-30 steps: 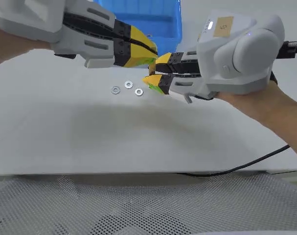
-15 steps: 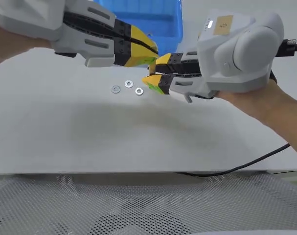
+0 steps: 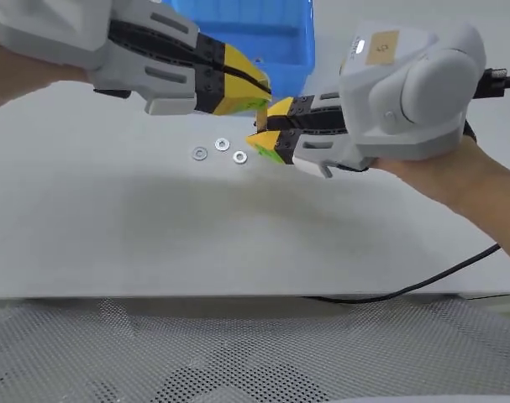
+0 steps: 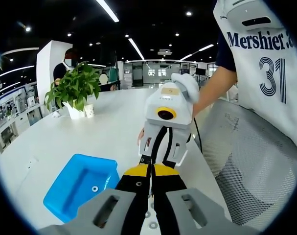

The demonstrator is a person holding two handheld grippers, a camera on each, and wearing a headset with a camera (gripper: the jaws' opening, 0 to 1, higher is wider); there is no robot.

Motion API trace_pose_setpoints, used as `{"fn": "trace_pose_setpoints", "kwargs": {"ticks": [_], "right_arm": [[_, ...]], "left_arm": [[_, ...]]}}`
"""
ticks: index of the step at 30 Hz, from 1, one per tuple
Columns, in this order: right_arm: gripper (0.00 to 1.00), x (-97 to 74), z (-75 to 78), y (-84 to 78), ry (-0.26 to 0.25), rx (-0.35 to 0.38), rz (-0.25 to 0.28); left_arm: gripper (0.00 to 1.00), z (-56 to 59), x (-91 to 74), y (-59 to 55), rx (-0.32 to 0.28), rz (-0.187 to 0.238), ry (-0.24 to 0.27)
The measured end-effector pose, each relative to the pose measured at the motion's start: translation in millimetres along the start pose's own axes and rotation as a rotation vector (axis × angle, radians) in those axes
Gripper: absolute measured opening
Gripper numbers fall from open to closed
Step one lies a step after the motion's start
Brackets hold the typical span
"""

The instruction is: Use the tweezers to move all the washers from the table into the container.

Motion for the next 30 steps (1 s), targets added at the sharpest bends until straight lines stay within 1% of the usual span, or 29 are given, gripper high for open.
{"fn": "trace_pose_setpoints", "kwargs": {"ticks": [8,12,15,20,25,30], "right_arm": [[0.10,-0.3,0.0,-0.1,-0.003,-0.002,-0.006],[0.10,-1.2,-0.2,1.6,-0.007,-0.001,0.000],[0.10,-3.4,0.4,5.4,-0.014,-0.002,0.009],[0.10,-9.2,2.6,16.7,-0.027,-0.016,0.024],[0.10,-17.8,9.4,35.1,-0.052,-0.042,0.056],[0.10,-22.1,18.8,50.1,-0.074,-0.071,0.077]], "left_arm": [[0.03,0.2,0.1,0.2,0.009,-0.007,0.003],[0.03,0.5,-1.6,1.7,0.010,-0.003,0.007],[0.03,-0.3,-4.4,5.0,0.010,0.005,0.013],[0.03,-0.8,-10.3,17.0,0.037,0.010,0.019],[0.03,-7.4,-21.5,33.2,0.079,0.021,0.035],[0.03,-16.1,-30.3,45.0,0.117,0.025,0.054]]}}
Point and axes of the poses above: the centre of the closed fingertips' face, and the gripper's own axes: x roughly forward along the fingers, z roughly to its right, y roughly out of its top, the point moved 5 cm from there along -x, roughly backward along the fingers, and after that the axes turned 2 degrees about -z, right-handed, at the moved point
